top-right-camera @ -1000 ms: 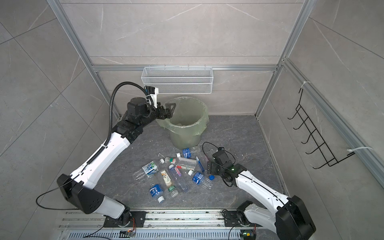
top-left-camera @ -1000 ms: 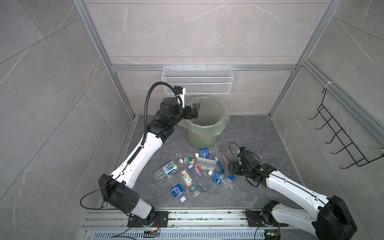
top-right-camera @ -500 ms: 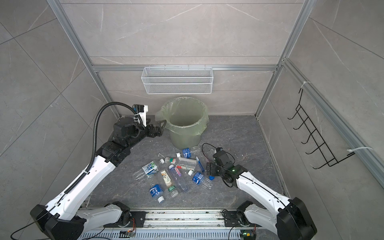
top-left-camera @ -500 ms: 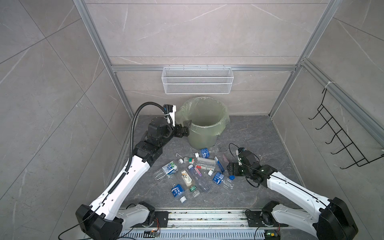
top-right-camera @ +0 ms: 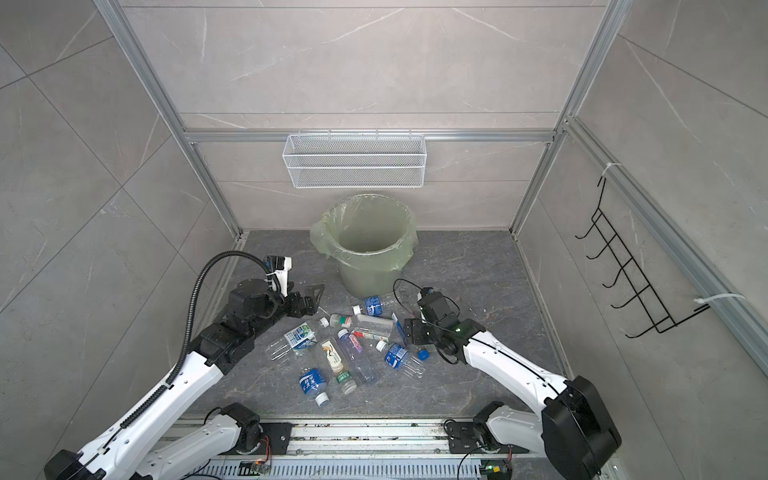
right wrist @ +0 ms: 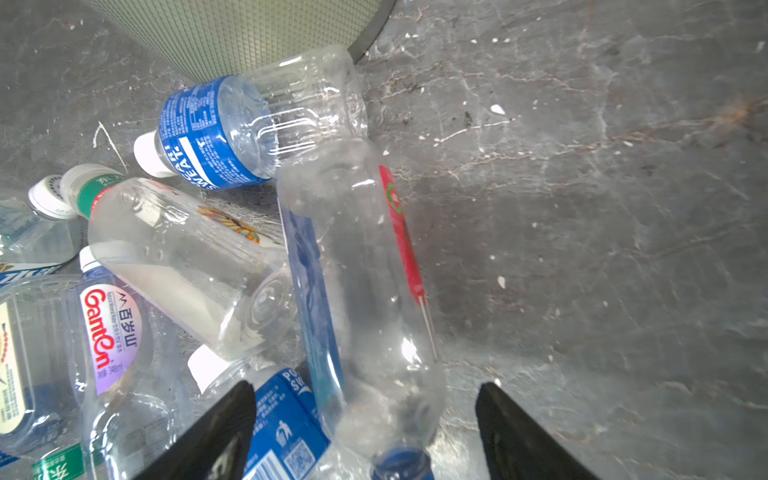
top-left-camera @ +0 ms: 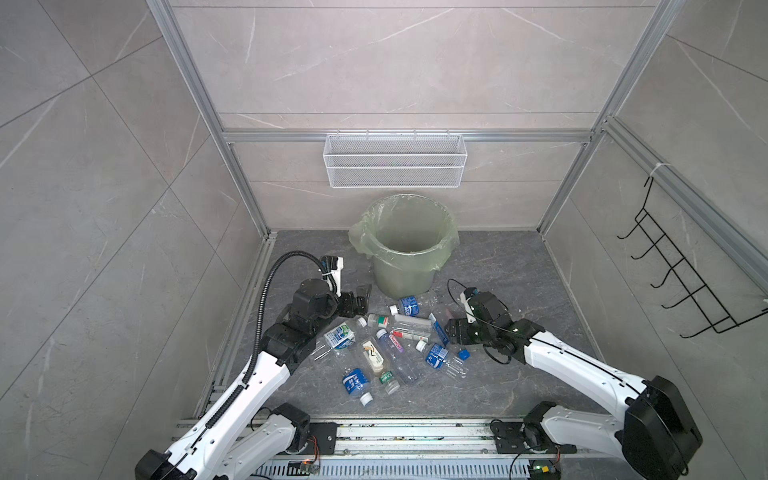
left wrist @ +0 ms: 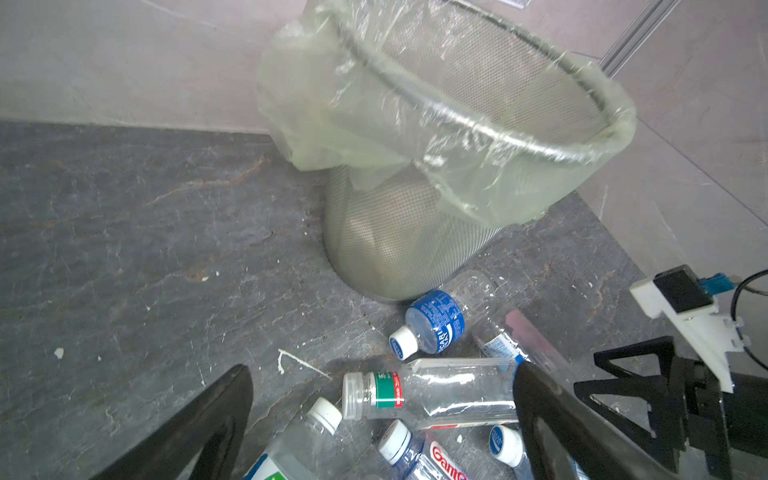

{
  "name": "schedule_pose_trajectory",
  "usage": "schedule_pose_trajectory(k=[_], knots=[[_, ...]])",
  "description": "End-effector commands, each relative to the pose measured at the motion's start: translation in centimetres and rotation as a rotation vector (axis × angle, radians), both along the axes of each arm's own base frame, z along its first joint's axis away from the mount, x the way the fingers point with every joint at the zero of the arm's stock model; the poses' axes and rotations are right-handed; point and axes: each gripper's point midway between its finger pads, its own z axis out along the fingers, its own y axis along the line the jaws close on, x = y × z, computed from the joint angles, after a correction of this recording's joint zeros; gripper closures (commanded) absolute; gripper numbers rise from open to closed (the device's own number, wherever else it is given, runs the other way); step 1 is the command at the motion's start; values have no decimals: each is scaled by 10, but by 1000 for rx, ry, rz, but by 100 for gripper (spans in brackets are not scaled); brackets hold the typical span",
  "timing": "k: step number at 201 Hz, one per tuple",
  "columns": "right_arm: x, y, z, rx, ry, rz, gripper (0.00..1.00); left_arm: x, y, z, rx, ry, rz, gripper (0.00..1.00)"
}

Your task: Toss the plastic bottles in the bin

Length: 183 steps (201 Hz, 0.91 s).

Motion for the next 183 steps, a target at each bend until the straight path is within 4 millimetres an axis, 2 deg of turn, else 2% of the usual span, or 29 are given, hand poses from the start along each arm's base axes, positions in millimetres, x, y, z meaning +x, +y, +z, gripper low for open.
schedule_pose_trajectory(k=[1,75,183], knots=[[7,13,3,-3,-11,43,15,-3,9,-9,-43,-8,54,0],[15,20,-16,-67,39,56,13,-22,15,-69,-13,43,32,0],[24,-1,-32,-219,66,-11,16,-24,15,-112,88,81,-11,0]])
